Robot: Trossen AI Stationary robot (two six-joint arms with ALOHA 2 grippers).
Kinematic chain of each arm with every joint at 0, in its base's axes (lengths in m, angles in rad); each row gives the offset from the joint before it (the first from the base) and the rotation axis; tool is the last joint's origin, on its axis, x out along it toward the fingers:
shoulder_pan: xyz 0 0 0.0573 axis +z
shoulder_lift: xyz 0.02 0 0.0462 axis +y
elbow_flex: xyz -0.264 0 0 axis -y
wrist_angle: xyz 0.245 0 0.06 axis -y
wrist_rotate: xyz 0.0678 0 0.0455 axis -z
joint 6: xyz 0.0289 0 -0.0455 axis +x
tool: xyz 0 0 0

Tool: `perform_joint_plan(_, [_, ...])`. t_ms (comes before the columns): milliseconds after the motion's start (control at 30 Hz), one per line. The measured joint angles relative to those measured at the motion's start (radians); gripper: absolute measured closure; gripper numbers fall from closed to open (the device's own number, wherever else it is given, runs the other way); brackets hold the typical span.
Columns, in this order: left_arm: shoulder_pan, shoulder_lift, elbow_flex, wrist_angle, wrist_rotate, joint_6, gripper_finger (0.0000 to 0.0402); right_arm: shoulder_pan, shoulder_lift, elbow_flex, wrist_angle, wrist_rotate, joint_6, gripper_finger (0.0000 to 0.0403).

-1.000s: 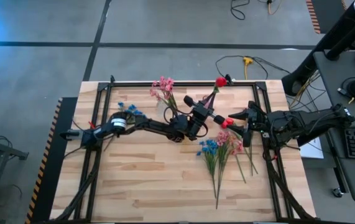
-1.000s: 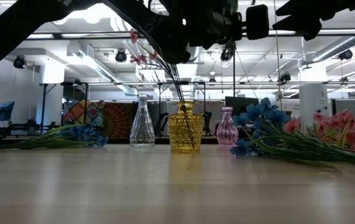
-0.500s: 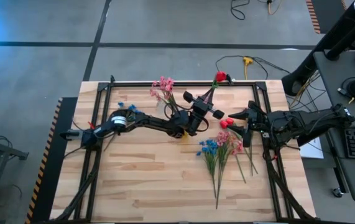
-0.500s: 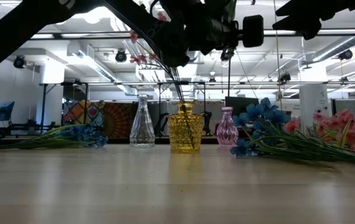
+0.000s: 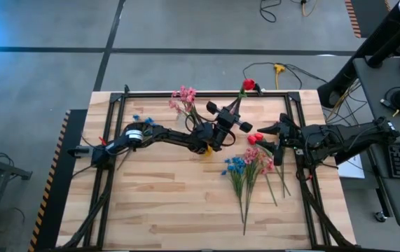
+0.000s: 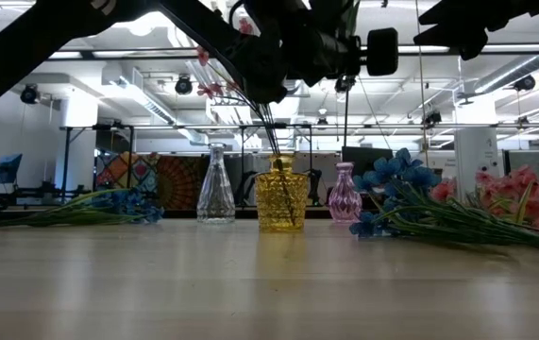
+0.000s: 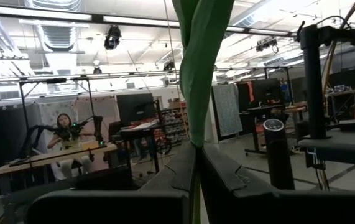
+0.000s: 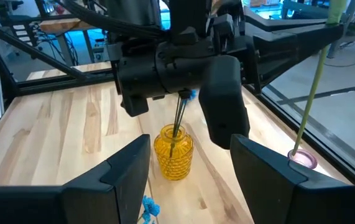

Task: Sort flowers into vase by color
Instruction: Put the left red tulip into the violet vase

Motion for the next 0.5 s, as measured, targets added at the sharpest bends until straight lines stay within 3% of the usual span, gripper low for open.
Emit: perform_joint_plan(500, [0.009, 0.0, 0.0, -0.025, 0.0, -0.002, 0.0401, 0.0, 0.0, 0.0, 0.0, 0.0, -0.006, 0.0188])
